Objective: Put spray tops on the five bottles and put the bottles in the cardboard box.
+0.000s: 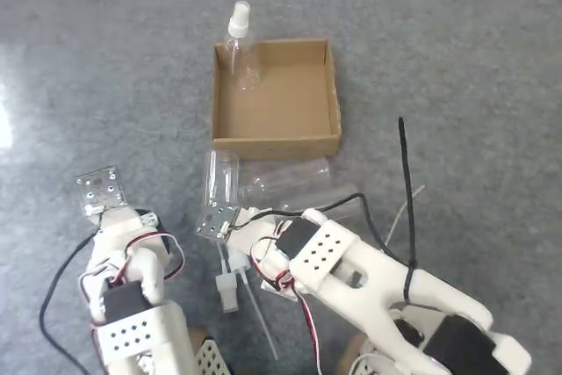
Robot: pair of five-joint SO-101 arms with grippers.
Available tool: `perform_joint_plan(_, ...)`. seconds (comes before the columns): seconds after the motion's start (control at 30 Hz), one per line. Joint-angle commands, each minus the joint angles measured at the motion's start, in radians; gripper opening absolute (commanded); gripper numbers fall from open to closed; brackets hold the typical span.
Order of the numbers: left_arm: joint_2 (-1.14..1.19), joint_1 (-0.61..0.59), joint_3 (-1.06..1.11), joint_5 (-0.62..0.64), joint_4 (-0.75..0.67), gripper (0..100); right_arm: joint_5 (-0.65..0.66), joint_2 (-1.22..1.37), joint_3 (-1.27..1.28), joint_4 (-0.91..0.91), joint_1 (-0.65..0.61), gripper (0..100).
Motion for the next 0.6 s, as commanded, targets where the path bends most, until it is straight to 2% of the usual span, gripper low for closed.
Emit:
perform_joint_plan(0.0, -0.018, 0.0, -0.007, -0.005, 0.003, 2, 0.006, -0.01, -0.017, -0.005, 0.085, 15.8)
perform_joint_plan(0.23, -0.018, 0.0, -0.007, -0.005, 0.003, 2, 0.006, 0.002, -0.103, 0.154, 0.133, 16.6)
perform_joint_plan(0.4, -0.018, 0.0, -0.007, -0.005, 0.003, 2, 0.006, 0.002, -0.103, 0.163, 0.128, 26.2)
perform_joint_plan(0.57, -0.018, 0.0, -0.007, -0.005, 0.003, 2, 0.012, 0.002, -0.103, 0.154, 0.128, 26.7)
